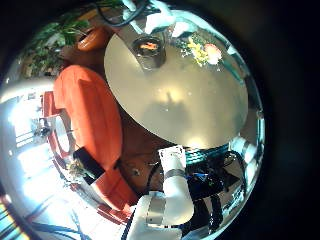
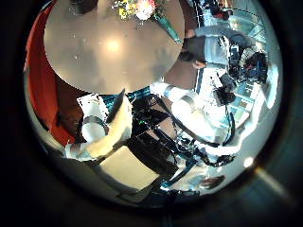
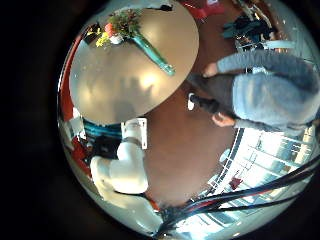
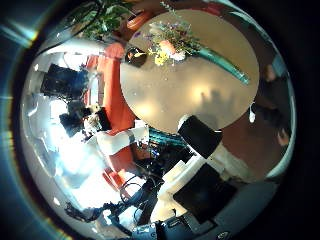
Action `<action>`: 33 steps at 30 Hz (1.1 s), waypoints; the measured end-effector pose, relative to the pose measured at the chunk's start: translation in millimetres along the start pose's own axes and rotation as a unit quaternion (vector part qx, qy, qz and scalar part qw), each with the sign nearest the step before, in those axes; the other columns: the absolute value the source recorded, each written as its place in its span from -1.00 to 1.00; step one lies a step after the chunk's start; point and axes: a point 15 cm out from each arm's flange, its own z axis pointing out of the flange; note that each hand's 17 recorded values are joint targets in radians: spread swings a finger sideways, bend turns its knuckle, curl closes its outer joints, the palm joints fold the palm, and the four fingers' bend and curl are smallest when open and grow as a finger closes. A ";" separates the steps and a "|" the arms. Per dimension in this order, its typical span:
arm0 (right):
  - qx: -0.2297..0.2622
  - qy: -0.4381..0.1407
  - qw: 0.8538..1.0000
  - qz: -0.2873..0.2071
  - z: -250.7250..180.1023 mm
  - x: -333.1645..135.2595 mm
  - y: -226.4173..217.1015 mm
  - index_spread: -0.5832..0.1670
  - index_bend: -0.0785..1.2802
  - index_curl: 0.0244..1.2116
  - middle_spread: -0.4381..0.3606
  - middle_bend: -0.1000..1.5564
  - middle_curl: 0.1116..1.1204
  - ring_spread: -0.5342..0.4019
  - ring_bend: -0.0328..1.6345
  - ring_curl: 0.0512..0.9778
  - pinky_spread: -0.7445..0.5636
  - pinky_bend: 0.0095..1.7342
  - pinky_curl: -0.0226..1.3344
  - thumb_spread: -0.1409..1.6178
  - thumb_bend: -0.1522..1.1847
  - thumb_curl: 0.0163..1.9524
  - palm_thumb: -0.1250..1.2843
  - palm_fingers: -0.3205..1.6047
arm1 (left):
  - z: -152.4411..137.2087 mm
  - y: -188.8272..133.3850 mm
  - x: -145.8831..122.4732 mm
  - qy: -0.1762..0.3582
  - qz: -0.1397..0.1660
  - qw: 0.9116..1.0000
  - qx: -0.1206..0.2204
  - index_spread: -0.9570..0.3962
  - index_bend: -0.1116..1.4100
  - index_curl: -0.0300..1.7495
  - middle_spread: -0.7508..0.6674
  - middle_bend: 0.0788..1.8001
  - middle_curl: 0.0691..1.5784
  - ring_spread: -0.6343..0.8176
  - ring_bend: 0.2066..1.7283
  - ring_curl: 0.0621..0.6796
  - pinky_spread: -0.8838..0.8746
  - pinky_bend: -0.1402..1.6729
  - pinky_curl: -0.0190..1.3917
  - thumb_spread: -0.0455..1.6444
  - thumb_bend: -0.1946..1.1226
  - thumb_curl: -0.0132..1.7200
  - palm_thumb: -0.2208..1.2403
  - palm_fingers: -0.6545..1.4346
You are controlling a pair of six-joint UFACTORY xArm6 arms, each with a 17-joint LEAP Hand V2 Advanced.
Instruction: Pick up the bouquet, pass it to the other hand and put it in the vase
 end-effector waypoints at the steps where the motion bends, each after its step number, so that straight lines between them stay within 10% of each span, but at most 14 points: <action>1: 0.000 0.005 1.000 0.001 -0.5 2.6 1.5 -0.47 -0.64 -0.52 -0.03 -0.58 -0.51 0.32 -0.35 -0.75 0.72 -0.44 -0.74 0.51 -0.80 -0.60 0.01 -0.38 | -1.8 -0.6 0.4 0.003 -0.001 1.000 0.003 0.48 -0.61 -0.51 0.55 -0.87 -0.66 0.61 -0.81 -0.49 0.55 -0.64 -0.62 0.37 -0.73 -0.61 -0.03 -0.23; 14: -0.024 0.017 0.999 -0.016 5.3 15.3 11.1 -0.50 -0.64 -0.54 -0.06 -0.56 -0.49 0.26 -0.36 -0.73 0.71 -0.46 -0.72 0.50 -0.80 -0.61 0.00 -0.34 | -2.0 1.7 8.9 0.006 0.011 1.000 0.004 0.48 -0.60 -0.51 0.54 -0.87 -0.65 0.61 -0.81 -0.49 0.54 -0.65 -0.61 0.37 -0.73 -0.60 0.01 -0.23; 33: -0.091 -0.025 0.987 0.130 117.5 127.9 -72.5 -0.36 -0.66 -0.57 -0.08 -0.46 -0.46 0.04 -0.20 -0.67 0.64 -0.43 -0.72 0.46 -0.80 -0.60 -0.01 -0.22 | 16.7 -11.6 40.9 -0.040 0.116 0.992 -0.020 0.48 -0.59 -0.50 0.53 -0.87 -0.65 0.61 -0.81 -0.51 0.54 -0.65 -0.61 0.38 -0.74 -0.60 0.01 -0.22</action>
